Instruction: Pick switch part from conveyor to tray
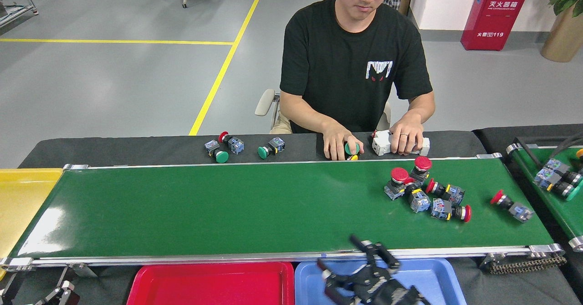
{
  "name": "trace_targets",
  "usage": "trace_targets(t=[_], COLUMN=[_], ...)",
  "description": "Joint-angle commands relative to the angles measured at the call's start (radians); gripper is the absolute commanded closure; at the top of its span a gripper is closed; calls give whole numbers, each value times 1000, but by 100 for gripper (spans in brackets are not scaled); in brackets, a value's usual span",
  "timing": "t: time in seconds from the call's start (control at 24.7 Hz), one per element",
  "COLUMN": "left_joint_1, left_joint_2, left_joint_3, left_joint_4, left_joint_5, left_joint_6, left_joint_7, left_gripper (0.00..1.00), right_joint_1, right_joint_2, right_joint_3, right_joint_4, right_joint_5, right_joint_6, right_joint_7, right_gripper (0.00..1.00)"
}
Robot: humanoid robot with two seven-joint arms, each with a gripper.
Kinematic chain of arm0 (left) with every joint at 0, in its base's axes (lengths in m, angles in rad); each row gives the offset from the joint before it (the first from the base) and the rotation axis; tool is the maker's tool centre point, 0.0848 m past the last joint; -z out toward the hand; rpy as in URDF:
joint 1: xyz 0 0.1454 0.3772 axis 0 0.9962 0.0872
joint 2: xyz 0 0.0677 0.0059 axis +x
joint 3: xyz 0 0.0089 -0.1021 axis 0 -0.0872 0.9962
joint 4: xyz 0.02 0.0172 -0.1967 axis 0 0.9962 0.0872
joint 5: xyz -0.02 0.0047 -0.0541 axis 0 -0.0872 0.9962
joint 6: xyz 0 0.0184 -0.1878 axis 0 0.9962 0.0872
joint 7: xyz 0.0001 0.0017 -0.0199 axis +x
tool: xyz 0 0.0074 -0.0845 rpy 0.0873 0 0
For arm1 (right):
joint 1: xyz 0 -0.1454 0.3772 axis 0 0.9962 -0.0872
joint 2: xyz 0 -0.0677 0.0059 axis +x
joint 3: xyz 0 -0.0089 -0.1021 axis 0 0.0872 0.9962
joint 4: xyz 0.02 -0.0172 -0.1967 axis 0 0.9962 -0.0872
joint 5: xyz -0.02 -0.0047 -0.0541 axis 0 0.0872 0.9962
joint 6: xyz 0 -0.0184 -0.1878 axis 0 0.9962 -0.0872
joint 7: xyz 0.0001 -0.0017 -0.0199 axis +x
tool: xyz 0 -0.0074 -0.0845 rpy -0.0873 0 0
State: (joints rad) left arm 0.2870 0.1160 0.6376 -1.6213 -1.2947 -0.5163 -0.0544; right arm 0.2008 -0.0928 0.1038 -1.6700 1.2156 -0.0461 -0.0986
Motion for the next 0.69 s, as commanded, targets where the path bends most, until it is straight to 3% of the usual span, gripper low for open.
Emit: trace_targets(t=[0.0, 0.12, 0.32, 0.53, 0.65], left_joint_1=[3, 3, 0, -5, -6], left_joint_2=[13, 13, 13, 13, 13], left_joint_3=[13, 11, 1, 1, -1], left_joint_4=[-11, -11, -11, -11, -11], left_joint_5=[0, 2, 2, 2, 2], left_joint_6=[1, 1, -1, -1, -1], left_joint_7=[7, 7, 7, 7, 7], left_gripper=[0, 0, 0, 0, 0], right_joint_1=[14, -1, -103, -216, -304], right_joint_2=[-2, -2, 2, 42, 91], right_joint_3=[-12, -7, 80, 177, 183], right_joint_4=[-13, -11, 12, 104, 214], right_joint_5=[-1, 12, 110, 147, 176], right_joint_6=[150, 229, 233, 246, 249], right_joint_7=[-44, -35, 108, 123, 123], right_gripper=[1, 1, 1, 1, 1])
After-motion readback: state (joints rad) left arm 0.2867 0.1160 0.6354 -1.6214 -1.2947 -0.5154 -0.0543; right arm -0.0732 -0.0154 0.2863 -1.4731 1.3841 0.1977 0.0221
